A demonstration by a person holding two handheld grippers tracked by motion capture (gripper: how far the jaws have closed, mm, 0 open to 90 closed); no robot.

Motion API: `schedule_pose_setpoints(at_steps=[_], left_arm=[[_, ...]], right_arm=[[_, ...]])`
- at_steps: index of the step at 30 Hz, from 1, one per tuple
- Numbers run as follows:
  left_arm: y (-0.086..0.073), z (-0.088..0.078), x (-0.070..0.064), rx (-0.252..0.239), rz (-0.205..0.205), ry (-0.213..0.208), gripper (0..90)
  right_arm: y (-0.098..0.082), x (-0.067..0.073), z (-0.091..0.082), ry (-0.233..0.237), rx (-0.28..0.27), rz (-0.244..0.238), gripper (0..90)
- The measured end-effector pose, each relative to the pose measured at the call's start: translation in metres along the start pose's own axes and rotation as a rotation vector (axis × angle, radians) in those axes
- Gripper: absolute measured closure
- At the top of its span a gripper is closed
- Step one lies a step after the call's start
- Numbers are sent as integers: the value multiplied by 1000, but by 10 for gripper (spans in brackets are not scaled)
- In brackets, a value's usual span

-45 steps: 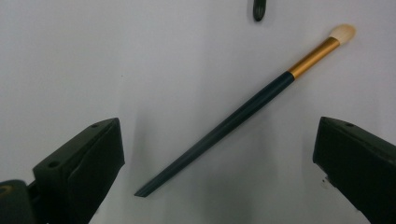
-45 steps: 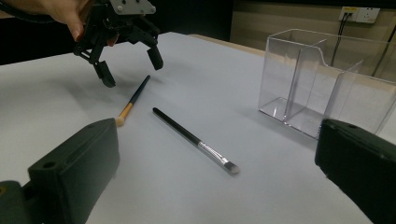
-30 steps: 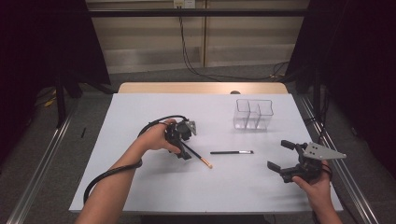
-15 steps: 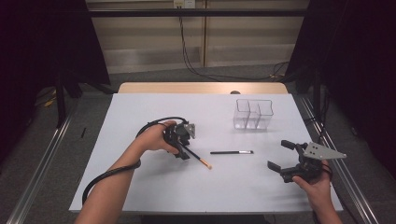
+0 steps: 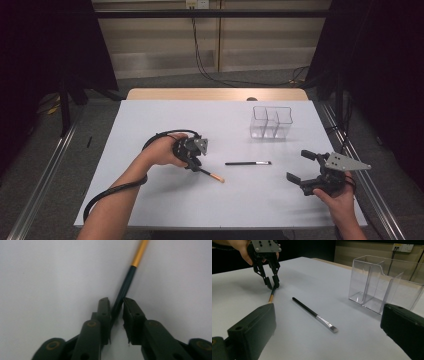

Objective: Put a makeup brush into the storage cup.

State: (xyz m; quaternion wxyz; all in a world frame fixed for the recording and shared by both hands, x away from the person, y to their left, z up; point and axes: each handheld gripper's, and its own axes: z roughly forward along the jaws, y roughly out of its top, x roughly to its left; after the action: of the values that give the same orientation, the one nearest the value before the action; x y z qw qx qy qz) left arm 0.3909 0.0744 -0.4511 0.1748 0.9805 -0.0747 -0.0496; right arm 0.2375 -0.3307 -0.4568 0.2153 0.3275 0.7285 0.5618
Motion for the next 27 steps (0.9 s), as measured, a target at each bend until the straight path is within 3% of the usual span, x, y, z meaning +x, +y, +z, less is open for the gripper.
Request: schedule_pose_setpoints(at_steps=[1, 2, 4, 9, 11, 20, 27], left_arm=[[0, 0, -2, -4, -20, -10, 816], [0, 0, -1, 5, 2, -12, 834], [1, -1, -3, 22, 3, -8, 838], [3, -2, -5, 73, -47, -30, 841], [3, -2, -5, 85, -47, -33, 840], [-1, 0, -4, 59, -93, -40, 827], [1, 0, -6, 75, -75, -20, 839]], right_arm=[[0, 0, 0, 0, 1, 1, 0], [0, 0, -1, -3, 1, 0, 0], [0, -1, -1, -4, 1, 1, 0], [0, -1, -1, -4, 1, -1, 0], [0, 0, -1, -5, 1, 1, 0], [0, -1, -1, -3, 4, -2, 0], [0, -2, 0, -5, 2, -1, 0]])
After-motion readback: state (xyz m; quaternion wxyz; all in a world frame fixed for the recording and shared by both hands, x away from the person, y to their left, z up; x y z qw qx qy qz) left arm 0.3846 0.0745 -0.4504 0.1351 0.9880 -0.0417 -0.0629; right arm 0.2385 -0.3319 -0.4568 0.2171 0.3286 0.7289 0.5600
